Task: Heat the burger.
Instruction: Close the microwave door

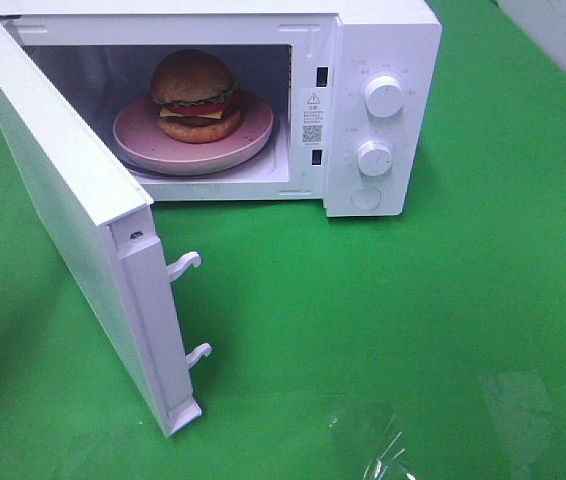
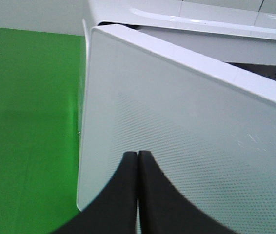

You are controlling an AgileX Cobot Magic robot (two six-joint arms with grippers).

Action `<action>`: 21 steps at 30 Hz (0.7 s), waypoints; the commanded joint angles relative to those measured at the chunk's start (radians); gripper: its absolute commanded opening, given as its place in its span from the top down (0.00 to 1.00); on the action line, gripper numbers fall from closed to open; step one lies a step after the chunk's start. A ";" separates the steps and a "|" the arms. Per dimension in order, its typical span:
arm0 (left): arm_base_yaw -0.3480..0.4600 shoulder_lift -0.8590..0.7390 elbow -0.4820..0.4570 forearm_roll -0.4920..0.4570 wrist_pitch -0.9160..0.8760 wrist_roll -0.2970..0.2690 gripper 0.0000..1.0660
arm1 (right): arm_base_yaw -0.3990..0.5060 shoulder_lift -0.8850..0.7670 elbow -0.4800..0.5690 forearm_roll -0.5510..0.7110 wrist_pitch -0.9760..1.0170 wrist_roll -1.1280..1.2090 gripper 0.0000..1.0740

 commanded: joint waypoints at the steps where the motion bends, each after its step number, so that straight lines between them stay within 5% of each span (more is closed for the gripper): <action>1: -0.060 0.037 -0.010 -0.034 -0.007 0.042 1.00 | -0.002 -0.025 0.002 0.007 -0.010 -0.012 0.29; 11: -0.263 0.156 -0.017 -0.276 -0.060 0.163 1.00 | -0.002 -0.025 0.002 0.007 -0.010 -0.012 0.29; 21: -0.387 0.233 -0.082 -0.355 -0.061 0.189 1.00 | -0.002 -0.025 0.002 0.007 -0.010 -0.012 0.29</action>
